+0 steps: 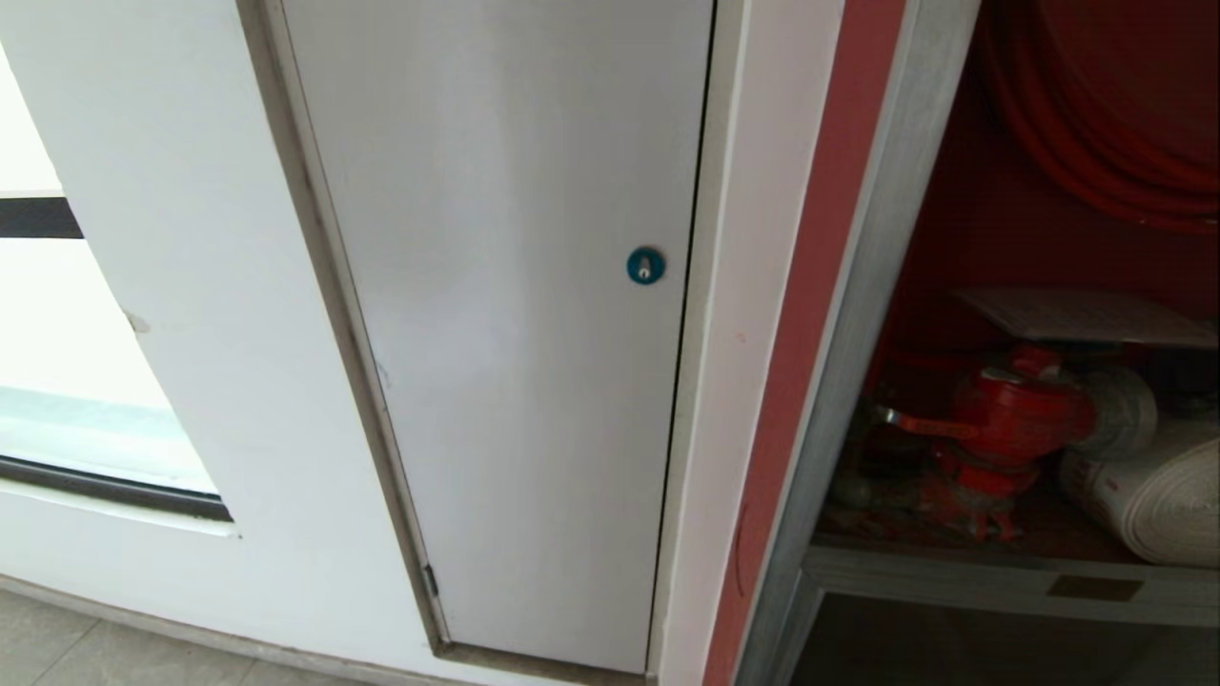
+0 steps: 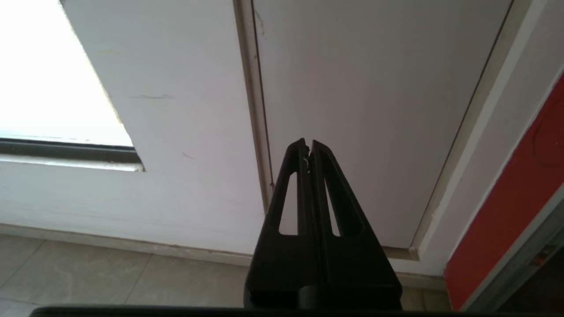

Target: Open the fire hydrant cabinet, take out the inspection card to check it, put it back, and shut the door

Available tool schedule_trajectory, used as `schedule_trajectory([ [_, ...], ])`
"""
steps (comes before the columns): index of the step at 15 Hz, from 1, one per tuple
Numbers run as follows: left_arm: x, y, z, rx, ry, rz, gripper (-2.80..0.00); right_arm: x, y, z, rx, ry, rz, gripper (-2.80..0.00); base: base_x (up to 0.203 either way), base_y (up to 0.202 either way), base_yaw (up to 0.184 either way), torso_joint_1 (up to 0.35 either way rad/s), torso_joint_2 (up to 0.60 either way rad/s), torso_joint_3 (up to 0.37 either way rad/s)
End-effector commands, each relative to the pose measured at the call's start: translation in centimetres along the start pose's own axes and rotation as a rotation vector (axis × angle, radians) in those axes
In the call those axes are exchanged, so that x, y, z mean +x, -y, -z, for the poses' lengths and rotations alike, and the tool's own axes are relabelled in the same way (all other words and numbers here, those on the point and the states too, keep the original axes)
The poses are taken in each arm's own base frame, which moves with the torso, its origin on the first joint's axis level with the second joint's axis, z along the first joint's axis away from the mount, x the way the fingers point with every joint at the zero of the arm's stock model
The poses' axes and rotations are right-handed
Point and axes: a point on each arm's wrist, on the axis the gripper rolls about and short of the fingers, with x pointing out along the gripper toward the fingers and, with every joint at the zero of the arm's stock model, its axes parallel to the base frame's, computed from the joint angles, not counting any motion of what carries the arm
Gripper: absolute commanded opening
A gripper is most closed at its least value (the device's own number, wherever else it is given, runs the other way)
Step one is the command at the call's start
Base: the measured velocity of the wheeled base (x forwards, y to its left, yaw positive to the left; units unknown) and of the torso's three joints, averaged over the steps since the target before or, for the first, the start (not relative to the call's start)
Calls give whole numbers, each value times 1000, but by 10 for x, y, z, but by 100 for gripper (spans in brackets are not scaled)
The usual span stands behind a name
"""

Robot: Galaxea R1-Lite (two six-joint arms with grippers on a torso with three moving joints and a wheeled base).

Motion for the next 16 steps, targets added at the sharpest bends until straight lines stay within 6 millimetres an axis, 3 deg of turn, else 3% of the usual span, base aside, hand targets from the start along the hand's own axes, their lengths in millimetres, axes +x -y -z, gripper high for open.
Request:
schedule_trajectory([
  [1, 1, 0, 2, 2, -7, 0, -280, 0, 0, 0, -1, 2, -1, -280, 199, 0, 1, 2, 2, -2],
  [7, 1, 0, 2, 0, -7, 0, -280, 0, 0, 0, -1, 2, -1, -280, 187, 0, -2, 5, 3, 4],
  [16, 1, 0, 2, 0, -7, 0, -280, 0, 0, 0, 2, 3, -1, -280, 6, 0, 0, 2, 1, 0],
])
